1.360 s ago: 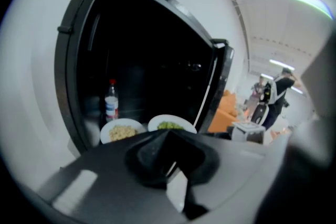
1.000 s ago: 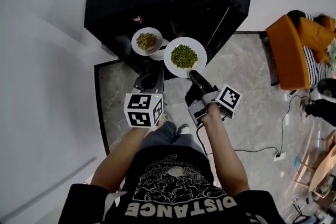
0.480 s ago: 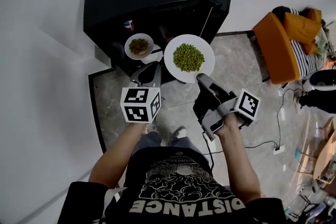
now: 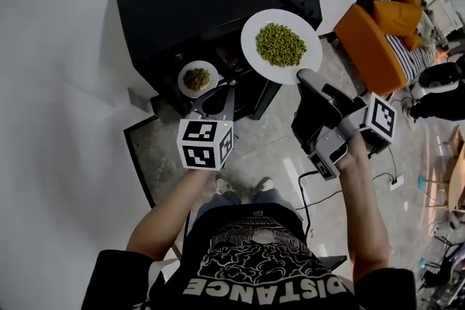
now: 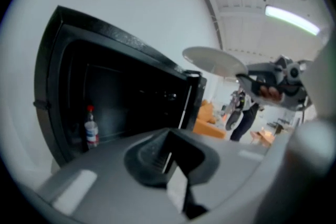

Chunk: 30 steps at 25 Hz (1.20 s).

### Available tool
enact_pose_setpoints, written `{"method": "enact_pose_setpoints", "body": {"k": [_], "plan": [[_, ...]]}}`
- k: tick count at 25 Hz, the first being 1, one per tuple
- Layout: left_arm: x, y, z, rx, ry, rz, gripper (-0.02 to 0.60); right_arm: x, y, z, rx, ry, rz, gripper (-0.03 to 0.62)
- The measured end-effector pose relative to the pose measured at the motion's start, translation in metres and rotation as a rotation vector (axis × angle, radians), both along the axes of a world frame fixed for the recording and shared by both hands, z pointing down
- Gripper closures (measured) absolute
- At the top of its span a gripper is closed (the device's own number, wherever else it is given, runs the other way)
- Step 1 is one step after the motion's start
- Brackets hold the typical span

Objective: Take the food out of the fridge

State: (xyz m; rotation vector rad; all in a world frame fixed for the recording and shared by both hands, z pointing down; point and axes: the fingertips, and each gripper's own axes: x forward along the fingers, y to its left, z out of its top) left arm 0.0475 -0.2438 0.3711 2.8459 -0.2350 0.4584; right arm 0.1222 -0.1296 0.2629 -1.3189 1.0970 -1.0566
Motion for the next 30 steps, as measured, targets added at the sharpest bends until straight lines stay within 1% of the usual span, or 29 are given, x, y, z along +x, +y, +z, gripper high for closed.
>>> {"method": "enact_pose_setpoints", "body": {"k": [2, 6, 8, 14, 22, 27, 30], "plan": [[0.002, -0.011, -0.001, 0.0, 0.006, 0.021, 0.58, 0.01, -0.017, -0.007, 0.001, 0.007, 0.018, 0.582], [0.013, -0.048, 0.002, -0.02, 0.01, 0.034, 0.58, 0.039, -0.073, -0.009, -0.028, 0.011, 0.031, 0.582], [0.01, -0.049, 0.001, -0.021, 0.014, 0.038, 0.58, 0.046, -0.085, -0.008, -0.044, 0.013, 0.032, 0.58], [-0.013, -0.021, -0.009, -0.008, 0.036, 0.044, 0.58, 0.044, -0.087, -0.016, -0.056, 0.016, 0.033, 0.58], [-0.033, 0.006, -0.007, -0.024, 0.048, 0.037, 0.58, 0.043, -0.088, -0.013, -0.06, -0.017, 0.035, 0.58], [-0.045, 0.016, -0.008, -0.029, 0.06, 0.016, 0.58, 0.042, -0.089, -0.013, -0.04, -0.029, 0.043, 0.58], [-0.047, 0.016, -0.003, -0.032, 0.069, 0.002, 0.58, 0.045, -0.09, -0.012, -0.014, -0.022, 0.034, 0.58]]}}
